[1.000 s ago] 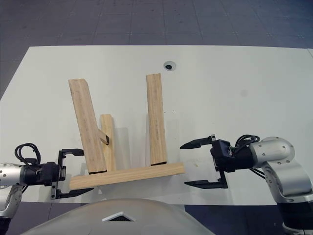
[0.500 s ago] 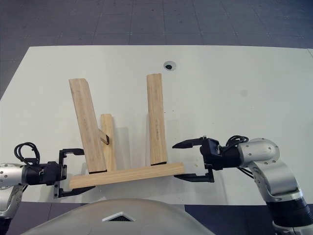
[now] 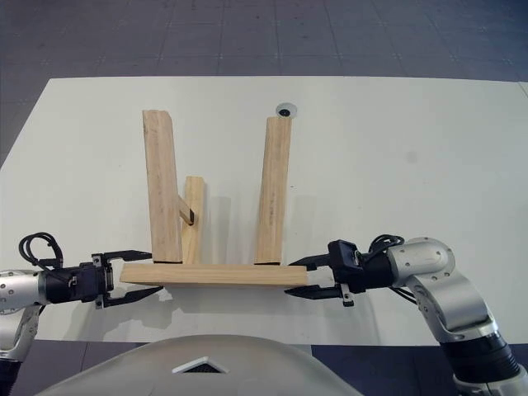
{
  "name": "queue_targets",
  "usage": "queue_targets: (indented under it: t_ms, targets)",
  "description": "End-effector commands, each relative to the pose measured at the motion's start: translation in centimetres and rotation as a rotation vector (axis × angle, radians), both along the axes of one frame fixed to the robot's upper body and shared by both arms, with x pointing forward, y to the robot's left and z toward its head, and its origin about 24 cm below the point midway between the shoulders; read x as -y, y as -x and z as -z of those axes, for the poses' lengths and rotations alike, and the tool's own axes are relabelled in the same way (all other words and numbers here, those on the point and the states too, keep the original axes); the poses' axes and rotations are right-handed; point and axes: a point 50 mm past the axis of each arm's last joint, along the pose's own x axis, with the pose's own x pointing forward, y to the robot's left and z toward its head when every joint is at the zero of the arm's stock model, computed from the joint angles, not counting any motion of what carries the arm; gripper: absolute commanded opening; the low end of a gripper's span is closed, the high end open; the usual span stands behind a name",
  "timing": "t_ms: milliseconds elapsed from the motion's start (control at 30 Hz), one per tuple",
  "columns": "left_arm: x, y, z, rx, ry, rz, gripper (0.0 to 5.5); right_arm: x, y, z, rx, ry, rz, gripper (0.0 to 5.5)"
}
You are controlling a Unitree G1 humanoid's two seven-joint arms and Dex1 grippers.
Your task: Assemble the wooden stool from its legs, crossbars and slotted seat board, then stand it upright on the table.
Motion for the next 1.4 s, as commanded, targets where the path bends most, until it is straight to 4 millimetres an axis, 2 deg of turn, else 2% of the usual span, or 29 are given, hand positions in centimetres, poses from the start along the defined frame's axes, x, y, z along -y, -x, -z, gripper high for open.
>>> queue_targets:
  t_ms: [33, 133, 267, 367, 567, 700, 967, 1067, 1167, 1267, 1400]
  targets:
    - [0.2, -0.2, -0.3, 0.02, 0.024, -0.012, 2.03, -0.2, 0.1, -0.2, -0.021, -0.015, -0.006, 1.63]
    - [0.3, 0.1, -0.3, -0.02, 0.031, 0.019, 1.69, -0.2, 0.1, -0.2, -0.021, -0.015, 0.0, 1.63]
    - [0.5, 0.6, -0.3, -0.078, 0.046, 0.053, 1.53, -0.2, -0.2, -0.4, -0.014, -0.016, 0.012, 1.58]
    - [0.7, 0.6, -0.3, -0.127, 0.054, 0.053, 1.45, 0.0, -0.2, -0.7, -0.008, -0.023, 0.037, 1.57]
    - [1.1, 0.4, -1.8, -0.195, 0.175, 0.053, 1.35, 0.1, -0.1, -0.9, 0.036, 0.018, 0.076, 1.53]
    - [1.0, 0.0, -1.7, -0.29, 0.138, 0.024, 1.35, -0.2, -0.7, -1.4, 0.116, 0.036, 0.16, 1.53]
    - [0.7, -2.0, -2.1, -0.358, 0.165, -0.058, 1.35, -0.3, -1.6, -1.2, 0.03, 0.075, 0.235, 1.53]
    - [0.9, -2.0, -2.0, -0.411, 0.163, -0.055, 1.35, -0.7, -1.7, -2.0, -0.022, 0.033, 0.224, 1.53]
    - [1.2, -1.7, -2.1, -0.54, 0.184, -0.025, 1.35, -0.8, -1.5, -2.2, -0.16, 0.008, 0.204, 1.53]
    - [1.5, -1.4, -3.2, -0.668, 0.217, 0.031, 1.35, -0.7, -1.7, -2.6, -0.313, 0.002, 0.202, 1.53]
    - [1.3, -1.5, -4.3, -0.849, 0.251, 0.064, 1.35, -0.8, -1.7, -3.7, -0.428, -0.007, 0.168, 1.53]
